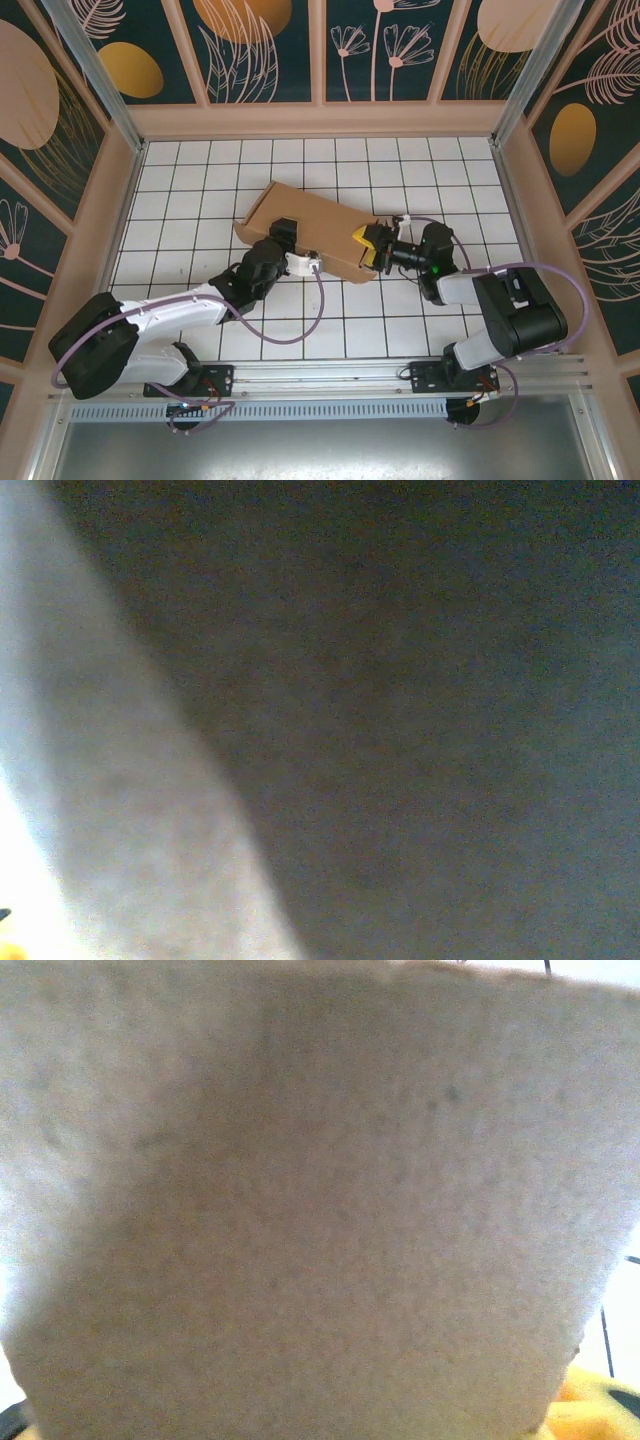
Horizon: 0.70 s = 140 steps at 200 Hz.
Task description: Fold the paper box
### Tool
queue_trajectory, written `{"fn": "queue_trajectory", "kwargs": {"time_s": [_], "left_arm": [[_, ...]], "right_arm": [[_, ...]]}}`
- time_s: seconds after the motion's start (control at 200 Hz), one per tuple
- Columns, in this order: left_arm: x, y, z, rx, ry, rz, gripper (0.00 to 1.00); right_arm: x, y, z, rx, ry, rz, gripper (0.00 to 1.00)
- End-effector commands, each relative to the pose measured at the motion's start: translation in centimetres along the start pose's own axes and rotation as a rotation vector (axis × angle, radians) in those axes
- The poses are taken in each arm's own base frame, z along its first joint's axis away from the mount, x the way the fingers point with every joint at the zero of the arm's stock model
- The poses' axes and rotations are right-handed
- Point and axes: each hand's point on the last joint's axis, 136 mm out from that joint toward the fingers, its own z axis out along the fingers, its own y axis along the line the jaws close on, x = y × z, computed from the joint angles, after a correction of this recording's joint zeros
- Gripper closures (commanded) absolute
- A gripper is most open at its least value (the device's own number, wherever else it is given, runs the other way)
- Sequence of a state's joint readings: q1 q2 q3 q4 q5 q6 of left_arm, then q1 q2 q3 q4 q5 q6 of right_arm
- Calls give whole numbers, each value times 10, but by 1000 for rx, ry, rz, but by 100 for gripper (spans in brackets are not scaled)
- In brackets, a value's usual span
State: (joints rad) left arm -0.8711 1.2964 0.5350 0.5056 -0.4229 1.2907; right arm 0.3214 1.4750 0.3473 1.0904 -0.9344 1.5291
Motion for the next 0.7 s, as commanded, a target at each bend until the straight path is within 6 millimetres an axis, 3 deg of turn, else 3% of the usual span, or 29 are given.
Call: {"fn": "queue_trajectory", "kwargs": {"time_s": [0.0, 0.09, 0.36, 0.49, 0.561, 0.606, 0.696], "left_arm": [[6, 33, -6, -173, 50, 24, 39], [3, 41, -11, -195, 47, 26, 43], [0, 18, -31, 104, 57, -85, 52], [4, -10, -54, 398, 128, -188, 54], [1, -27, -72, 574, 165, -237, 56], [-7, -25, -82, 659, 179, -294, 57], [-17, -31, -97, 822, 239, -386, 54]], "right_arm": [[22, 19, 0, -51, 69, -54, 64], [21, 18, -2, -41, 55, -53, 61], [-5, 17, -27, 87, -122, -139, 24], [-36, -2, -76, 376, -351, -267, 19], [-51, -2, -111, 506, -511, -344, 18], [-56, 1, -128, 550, -578, -381, 18], [-60, 9, -144, 585, -630, -435, 21]]}}
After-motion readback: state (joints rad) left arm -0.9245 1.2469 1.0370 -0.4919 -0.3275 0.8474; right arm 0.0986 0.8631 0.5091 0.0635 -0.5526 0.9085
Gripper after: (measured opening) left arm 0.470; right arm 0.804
